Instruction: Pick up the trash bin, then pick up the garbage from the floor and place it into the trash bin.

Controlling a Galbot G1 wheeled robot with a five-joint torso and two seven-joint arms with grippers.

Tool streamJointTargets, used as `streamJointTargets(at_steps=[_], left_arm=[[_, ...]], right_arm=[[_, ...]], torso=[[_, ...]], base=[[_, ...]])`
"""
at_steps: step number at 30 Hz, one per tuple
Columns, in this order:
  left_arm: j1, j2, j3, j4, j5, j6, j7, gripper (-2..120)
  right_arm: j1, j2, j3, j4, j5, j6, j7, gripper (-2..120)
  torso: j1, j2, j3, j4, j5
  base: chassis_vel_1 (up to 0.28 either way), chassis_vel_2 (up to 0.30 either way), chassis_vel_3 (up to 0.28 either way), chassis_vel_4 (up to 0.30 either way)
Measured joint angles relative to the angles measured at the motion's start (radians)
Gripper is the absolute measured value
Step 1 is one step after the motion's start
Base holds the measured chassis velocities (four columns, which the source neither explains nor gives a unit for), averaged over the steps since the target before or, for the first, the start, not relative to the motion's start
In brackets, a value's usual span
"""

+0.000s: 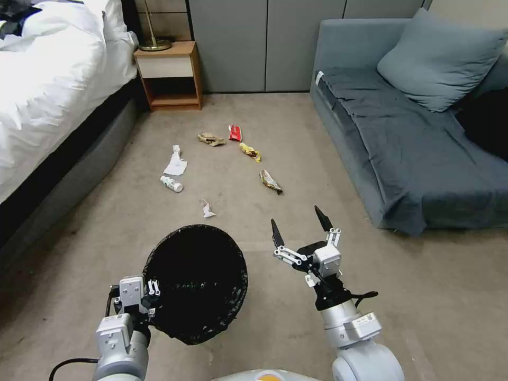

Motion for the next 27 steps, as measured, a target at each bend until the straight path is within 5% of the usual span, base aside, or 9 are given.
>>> streamJointTargets(at_steps=[11, 27], left_arm=[[-0.007, 0.001, 0.0, -0.002, 0.001, 0.003, 0.0, 1], [-0.014, 0.002, -0.003, 0.002, -0.001, 0.007, 0.0, 1]], right_arm=[[0.006, -0.002, 0.001, 0.001, 0.011, 0.001, -0.001, 100], [0.013, -0.001, 0.001, -0.008, 0.01, 0.001, -0.001, 100]], torso=[[0.0, 0.0, 0.0, 0.0, 0.0002], [0.0, 0.0, 0.0, -0.0003, -0.0004]], base=[[-0.13, 0.111, 0.115, -0.113], [-0.266, 0.271, 0.26, -0.264]])
